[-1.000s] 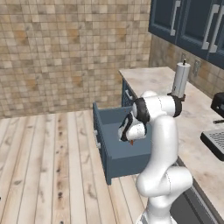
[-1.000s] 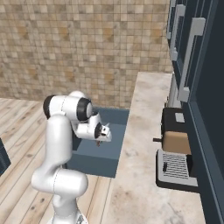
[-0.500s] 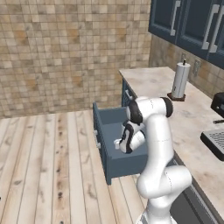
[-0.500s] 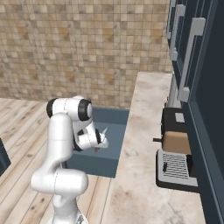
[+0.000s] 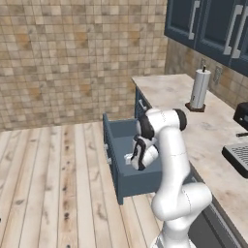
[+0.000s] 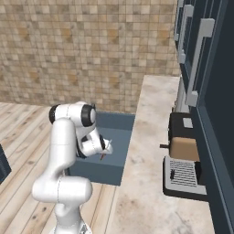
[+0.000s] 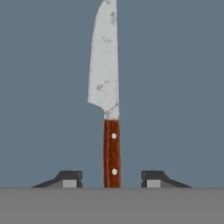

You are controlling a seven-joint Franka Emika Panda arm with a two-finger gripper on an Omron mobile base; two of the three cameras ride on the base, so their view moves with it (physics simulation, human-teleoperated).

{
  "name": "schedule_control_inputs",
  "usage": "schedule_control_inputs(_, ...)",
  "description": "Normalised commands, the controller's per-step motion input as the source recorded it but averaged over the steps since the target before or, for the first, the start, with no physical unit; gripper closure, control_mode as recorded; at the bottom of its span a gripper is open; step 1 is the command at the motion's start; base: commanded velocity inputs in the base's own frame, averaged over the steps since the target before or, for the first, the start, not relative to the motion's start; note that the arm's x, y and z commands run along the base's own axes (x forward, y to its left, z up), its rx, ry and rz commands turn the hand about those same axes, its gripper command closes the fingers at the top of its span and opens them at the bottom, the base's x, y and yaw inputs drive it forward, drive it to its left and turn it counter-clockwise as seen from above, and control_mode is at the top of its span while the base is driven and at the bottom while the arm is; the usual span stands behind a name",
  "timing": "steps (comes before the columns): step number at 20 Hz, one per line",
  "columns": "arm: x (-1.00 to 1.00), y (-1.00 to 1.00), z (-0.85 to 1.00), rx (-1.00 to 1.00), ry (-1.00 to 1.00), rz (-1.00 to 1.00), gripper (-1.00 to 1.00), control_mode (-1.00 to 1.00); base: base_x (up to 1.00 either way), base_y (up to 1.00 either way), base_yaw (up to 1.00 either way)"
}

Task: Pick up the metallic utensils from the counter and place them in the open drawer. Make sure not to pick up any wooden utensils.

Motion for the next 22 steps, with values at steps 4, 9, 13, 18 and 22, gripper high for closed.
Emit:
schedule_control_inputs(4,0.64,0.01,0.03,0.00,0.01,-0.06,-1.00,-1.00,0.00,0.00,0.00)
schedule_control_inputs(9,0.11,0.00,0.71,0.00,0.01,-0.08,-1.00,-1.00,0.00,0.00,0.00)
schedule_control_inputs(13,-0.74,-0.09,1.00,0.00,-0.05,-0.05,-1.00,-1.00,0.00,0.00,0.00)
schedule_control_inputs(18,-0.89,-0.09,1.00,0.00,-0.07,-0.01,-1.00,-1.00,0.00,0.00,0.00)
schedule_control_inputs(22,-1.00,-0.08,1.00,0.00,-0.16,-0.01,-1.00,-1.00,0.00,0.00,0.00)
